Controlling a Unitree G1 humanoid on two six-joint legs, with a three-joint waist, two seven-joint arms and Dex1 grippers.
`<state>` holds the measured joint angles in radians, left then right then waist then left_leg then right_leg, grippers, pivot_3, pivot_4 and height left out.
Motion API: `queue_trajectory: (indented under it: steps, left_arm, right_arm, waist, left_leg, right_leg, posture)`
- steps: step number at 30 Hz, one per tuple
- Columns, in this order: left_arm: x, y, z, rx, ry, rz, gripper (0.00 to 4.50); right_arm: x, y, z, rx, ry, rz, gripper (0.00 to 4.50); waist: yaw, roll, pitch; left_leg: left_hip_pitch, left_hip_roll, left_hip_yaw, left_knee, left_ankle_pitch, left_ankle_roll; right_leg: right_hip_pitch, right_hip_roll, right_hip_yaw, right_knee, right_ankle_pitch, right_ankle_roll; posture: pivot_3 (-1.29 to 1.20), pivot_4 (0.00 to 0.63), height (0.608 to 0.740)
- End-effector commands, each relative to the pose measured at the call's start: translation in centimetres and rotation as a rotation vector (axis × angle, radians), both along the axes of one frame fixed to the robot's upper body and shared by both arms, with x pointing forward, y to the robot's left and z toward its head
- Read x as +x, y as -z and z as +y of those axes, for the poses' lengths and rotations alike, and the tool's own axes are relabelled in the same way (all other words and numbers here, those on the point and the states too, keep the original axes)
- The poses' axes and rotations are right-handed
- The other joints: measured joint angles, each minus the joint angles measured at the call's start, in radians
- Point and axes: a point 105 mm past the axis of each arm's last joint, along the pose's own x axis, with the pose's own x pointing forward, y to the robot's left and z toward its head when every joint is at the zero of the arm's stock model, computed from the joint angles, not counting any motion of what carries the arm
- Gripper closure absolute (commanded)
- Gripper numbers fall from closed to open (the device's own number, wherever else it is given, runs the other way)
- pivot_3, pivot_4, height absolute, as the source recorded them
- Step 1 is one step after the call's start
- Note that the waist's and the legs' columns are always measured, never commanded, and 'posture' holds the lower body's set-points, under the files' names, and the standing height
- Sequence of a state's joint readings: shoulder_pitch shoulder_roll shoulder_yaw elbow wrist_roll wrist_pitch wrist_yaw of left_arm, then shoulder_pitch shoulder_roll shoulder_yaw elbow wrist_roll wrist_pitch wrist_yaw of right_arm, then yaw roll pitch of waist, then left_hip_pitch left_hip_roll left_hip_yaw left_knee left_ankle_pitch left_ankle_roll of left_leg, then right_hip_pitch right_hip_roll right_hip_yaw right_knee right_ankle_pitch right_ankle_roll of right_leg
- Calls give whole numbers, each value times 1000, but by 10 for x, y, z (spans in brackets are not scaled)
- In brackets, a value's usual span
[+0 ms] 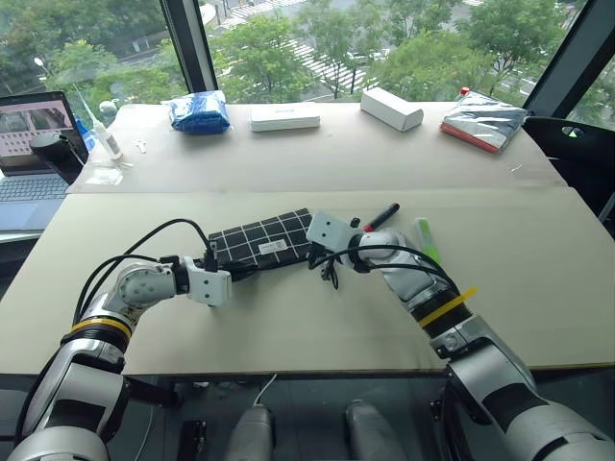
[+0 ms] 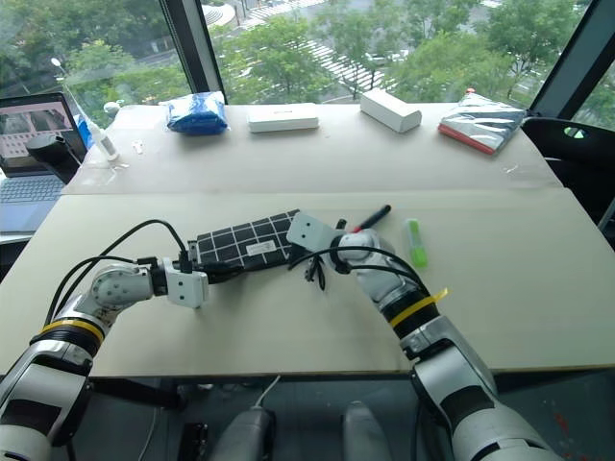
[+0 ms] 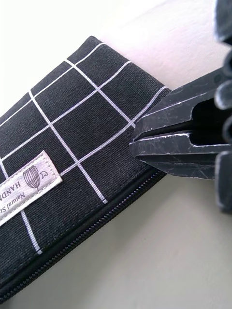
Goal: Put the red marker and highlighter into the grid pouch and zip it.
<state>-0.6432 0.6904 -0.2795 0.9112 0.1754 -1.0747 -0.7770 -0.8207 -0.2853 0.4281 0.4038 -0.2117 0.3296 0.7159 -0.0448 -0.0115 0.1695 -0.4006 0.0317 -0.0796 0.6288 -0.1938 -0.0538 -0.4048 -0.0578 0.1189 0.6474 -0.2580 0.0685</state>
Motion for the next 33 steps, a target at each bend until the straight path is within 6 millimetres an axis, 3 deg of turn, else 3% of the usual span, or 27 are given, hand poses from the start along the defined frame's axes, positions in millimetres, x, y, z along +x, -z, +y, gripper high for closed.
queue_trajectory:
  steps: [1,5,9,11,13,15,18,24,33]
  left_arm:
    - [1,-5,-4,-79,-30,22,4466]
    - [1,-6,-2,-121,-70,87,4500]
    - [0,-13,-2,-217,-125,130,4500]
    - [2,-20,-2,-282,-160,141,4500]
    - [3,-28,-3,-350,-190,156,4500]
    - [6,-39,-5,-446,-230,177,4500]
    - [6,-50,-9,-531,-269,195,4500]
    - [-1,-53,-15,-579,-313,232,4500]
    - [-6,-51,-18,-599,-345,250,4500]
  right_arm:
    - [5,-15,0,77,18,-11,4500]
    - [0,-47,8,355,-12,103,3463]
    - [-8,-128,-10,769,-94,236,2080]
    - [-9,-148,-26,822,-99,225,2080]
    - [-6,-156,-40,833,-65,196,2080]
    - [-1,-154,-53,796,-10,154,2080]
    - [5,-134,-60,677,71,113,2080]
    - [6,-97,-44,568,136,110,2080]
    - [10,-83,-43,559,194,125,2080]
  waist:
    - [0,0,0]
    - [-4,0,0]
    - [-12,0,3]
    - [-9,0,4]
    - [-8,0,4]
    - [-9,-1,4]
    - [-16,-1,4]
    - [-38,-1,4]
    - [-38,-1,4]
  left_leg:
    - [0,0,0,0,0,0]
    - [-1,0,0,0,0,0]
    - [-4,0,-1,0,0,0]
    - [-6,0,-1,1,0,0]
    - [-6,0,-2,0,0,0]
    - [-5,1,-2,-1,0,0]
    - [-5,1,-2,-1,0,0]
    - [-9,1,-1,-2,0,0]
    - [-14,0,-1,-1,1,0]
  right_leg:
    - [0,0,0,0,0,0]
    - [-1,0,0,0,1,-2]
    - [-3,0,0,0,5,-8]
    - [-4,0,-1,0,5,-8]
    - [-4,0,-2,0,5,-8]
    - [-4,0,-3,-1,5,-8]
    - [-4,0,-3,-1,5,-8]
    - [-11,0,0,1,5,-8]
    - [-16,0,0,2,5,-9]
  posture:
    - [0,150,740]
    - [0,150,740]
    - [0,150,740]
    - [0,150,740]
    - [0,150,740]
    - [0,150,740]
    - [0,150,740]
    - [0,150,740]
    - [0,150,740]
